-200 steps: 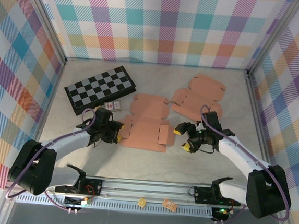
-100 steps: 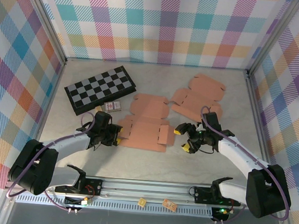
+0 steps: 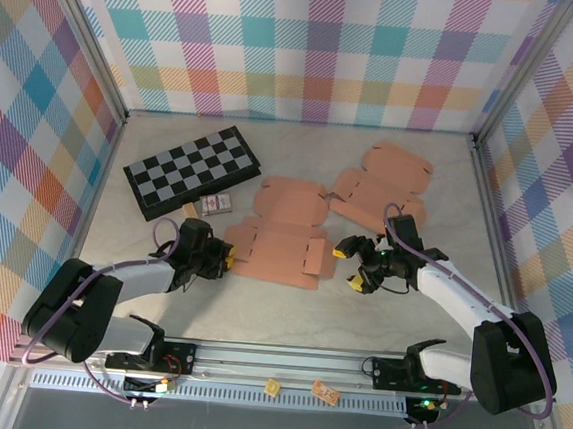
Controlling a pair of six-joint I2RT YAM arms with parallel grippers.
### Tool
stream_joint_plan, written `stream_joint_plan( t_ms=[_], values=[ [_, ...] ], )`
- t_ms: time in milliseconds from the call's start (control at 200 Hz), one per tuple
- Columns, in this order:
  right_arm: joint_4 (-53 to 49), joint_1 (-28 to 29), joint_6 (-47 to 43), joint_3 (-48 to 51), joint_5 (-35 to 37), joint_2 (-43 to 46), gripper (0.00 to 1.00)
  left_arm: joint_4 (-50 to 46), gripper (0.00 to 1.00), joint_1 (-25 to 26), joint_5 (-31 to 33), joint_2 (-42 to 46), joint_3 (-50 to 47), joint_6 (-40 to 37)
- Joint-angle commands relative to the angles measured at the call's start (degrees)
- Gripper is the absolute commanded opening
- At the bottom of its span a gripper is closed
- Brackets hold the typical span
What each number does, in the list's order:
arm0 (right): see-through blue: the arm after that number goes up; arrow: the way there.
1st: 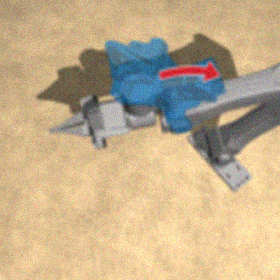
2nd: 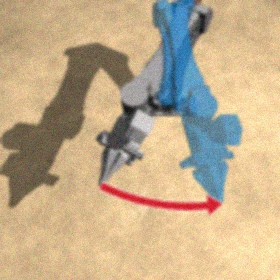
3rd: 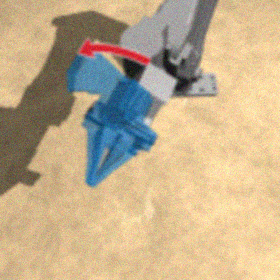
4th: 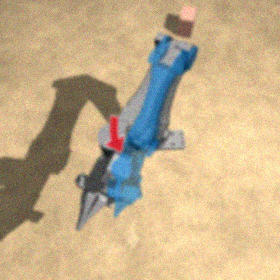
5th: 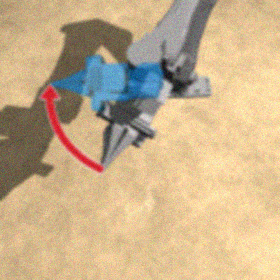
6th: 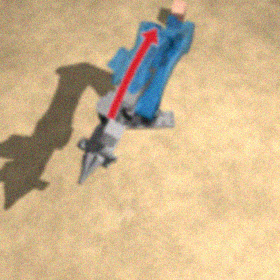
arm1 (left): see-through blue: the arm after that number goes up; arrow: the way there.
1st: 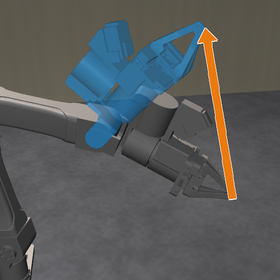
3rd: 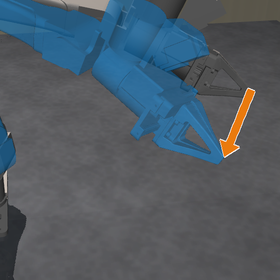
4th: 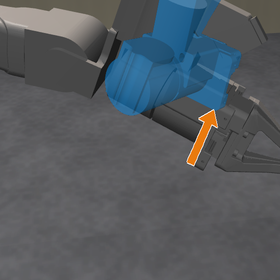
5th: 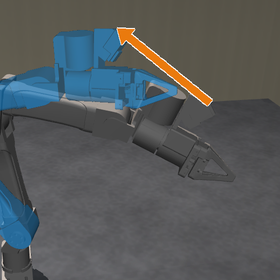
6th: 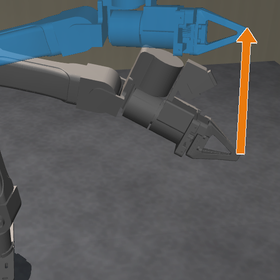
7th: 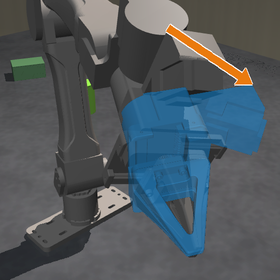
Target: Fold the paper box
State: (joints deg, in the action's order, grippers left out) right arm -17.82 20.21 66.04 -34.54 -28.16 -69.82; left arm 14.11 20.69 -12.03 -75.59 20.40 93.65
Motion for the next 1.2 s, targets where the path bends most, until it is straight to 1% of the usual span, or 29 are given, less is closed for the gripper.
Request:
stream_joint_plan(
  t_ms=[0, 100, 230, 305, 385, 500, 570, 640, 680, 705, 805, 880, 955, 1065, 1195],
  values=[
    [0.3, 0.4, 0.1, -0.8, -0.9, -0.6, 0.80, 3.9, 0.07, -0.5, 1.8, 0.1, 0.4, -0.1],
    [0.4, 0.4, 0.4, -1.0, -0.8, -0.6, 0.79, 2.5, 0.00, -0.5, 1.6, 1.0, 0.9, -0.5],
    [-0.1, 0.4, 1.3, -1.4, -0.6, 0.2, 0.78, -0.8, 0.00, 0.1, 2.2, 3.3, 2.1, -0.5],
    [-0.5, 0.5, 4.0, -1.1, -0.4, 1.5, 0.78, -3.1, 0.00, 0.9, 3.1, 4.8, 3.1, 0.4],
    [-0.8, 0.5, 9.7, 0.1, -0.3, 4.0, 0.78, -6.1, 0.00, 2.3, 4.6, 6.3, 4.8, 1.7],
    [0.1, 2.0, 21.6, 2.4, 1.9, 10.1, 0.79, -8.6, 0.00, 4.5, 6.4, 6.9, 7.4, 4.2],
    [2.1, 4.6, 29.0, 3.7, 4.8, 13.5, 0.80, -9.4, 0.00, 5.7, 7.6, 6.5, 8.9, 5.2],
    [4.8, 8.3, 34.7, 4.5, 8.2, 14.7, 0.79, -9.1, 0.00, 7.0, 8.5, 5.7, 10.0, 6.3],
    [5.6, 10.6, 36.2, 4.2, 9.6, 14.1, 0.79, -8.6, 0.00, 7.6, 8.9, 5.1, 10.4, 6.8],
    [5.9, 11.9, 36.7, 3.9, 9.9, 13.1, 0.77, -8.4, 0.00, 8.0, 9.1, 4.8, 10.8, 7.0],
    [6.8, 14.3, 37.8, 2.5, 9.5, 9.1, 0.70, -8.6, 0.00, 9.2, 9.5, 3.7, 12.0, 7.3],
    [10.5, 16.4, 39.7, 2.2, 12.1, 7.5, 0.65, -8.6, 0.00, 9.9, 9.4, 3.4, 12.4, 7.6],
    [14.9, 18.2, 41.1, 1.5, 14.8, 5.7, 0.64, -8.7, 0.00, 10.4, 9.8, 3.5, 12.3, 8.0],
    [17.6, 20.1, 41.0, -1.4, 16.6, 1.7, 0.61, -9.3, 0.00, 10.6, 10.3, 4.7, 11.9, 8.2],
    [21.9, 22.8, 44.8, -2.0, 18.8, -2.5, 0.56, -9.7, 0.00, 10.6, 10.6, 5.8, 11.5, 8.5]
  ],
)
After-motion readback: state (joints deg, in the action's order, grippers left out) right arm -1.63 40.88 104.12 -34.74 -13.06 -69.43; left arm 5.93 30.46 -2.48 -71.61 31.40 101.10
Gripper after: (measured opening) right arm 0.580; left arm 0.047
